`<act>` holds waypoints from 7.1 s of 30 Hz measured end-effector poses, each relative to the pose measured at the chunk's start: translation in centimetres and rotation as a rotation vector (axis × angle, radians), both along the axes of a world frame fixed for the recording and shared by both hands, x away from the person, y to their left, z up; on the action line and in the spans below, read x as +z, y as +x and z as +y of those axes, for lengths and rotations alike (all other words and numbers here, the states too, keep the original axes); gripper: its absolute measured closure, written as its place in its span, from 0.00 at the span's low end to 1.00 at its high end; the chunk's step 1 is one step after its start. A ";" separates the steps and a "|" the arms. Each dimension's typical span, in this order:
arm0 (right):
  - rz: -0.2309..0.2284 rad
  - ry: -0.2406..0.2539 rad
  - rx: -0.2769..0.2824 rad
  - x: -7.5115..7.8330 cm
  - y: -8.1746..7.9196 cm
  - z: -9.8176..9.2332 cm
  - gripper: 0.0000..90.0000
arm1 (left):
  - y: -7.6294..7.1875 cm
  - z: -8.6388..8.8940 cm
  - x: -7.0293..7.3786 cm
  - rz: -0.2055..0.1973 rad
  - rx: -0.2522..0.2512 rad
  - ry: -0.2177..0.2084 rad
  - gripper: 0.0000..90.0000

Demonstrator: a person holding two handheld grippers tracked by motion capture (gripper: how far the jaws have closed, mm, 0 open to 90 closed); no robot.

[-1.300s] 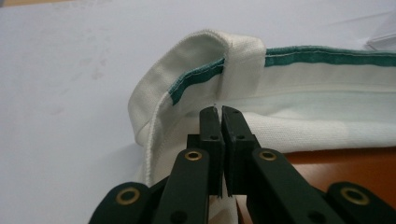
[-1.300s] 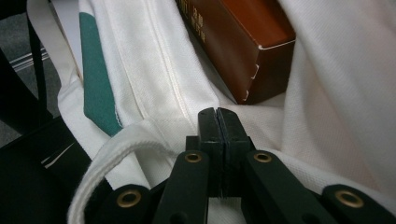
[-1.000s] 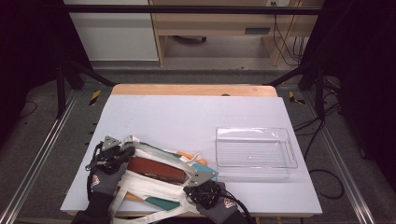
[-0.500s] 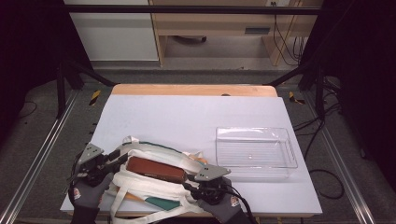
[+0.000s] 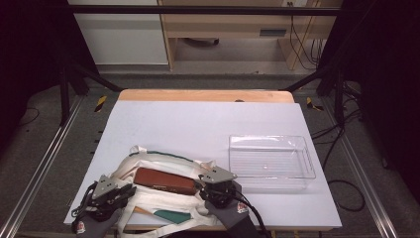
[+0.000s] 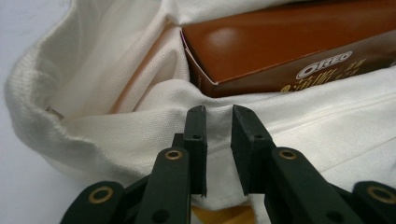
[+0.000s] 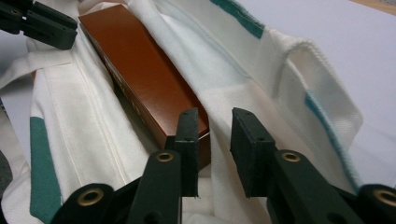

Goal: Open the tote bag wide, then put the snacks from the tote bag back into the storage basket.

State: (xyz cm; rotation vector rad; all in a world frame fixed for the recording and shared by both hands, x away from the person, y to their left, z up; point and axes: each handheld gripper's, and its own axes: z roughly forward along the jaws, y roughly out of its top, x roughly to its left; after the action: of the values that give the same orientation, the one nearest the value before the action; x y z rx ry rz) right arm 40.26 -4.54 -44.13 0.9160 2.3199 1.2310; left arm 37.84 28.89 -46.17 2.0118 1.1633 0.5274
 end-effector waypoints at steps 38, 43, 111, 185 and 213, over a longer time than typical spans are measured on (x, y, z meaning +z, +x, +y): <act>0.028 -0.062 -0.105 -2.8 1.6 0.2 0.84 | 0.3 0.6 0.6 0.014 -0.033 -0.082 0.74; -0.019 0.015 -0.029 -0.9 -0.8 -0.9 0.77 | 1.1 0.4 3.1 -0.083 -0.012 -0.095 0.75; 0.001 0.119 0.126 2.2 1.2 0.9 0.35 | 3.9 2.6 5.1 -0.220 0.089 -0.156 0.29; 0.113 -0.158 0.232 1.2 2.0 3.1 0.37 | 4.4 4.9 4.8 -0.174 0.138 -0.160 0.26; 0.154 -0.197 0.283 1.5 4.1 7.2 0.33 | 4.4 4.9 5.0 -0.181 0.134 -0.149 0.26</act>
State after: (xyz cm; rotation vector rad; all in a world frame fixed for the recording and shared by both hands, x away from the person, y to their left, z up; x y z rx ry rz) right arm 44.34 2.63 -42.66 0.6524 2.7097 1.0384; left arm 42.24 33.81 -41.21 1.7309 1.1950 0.6559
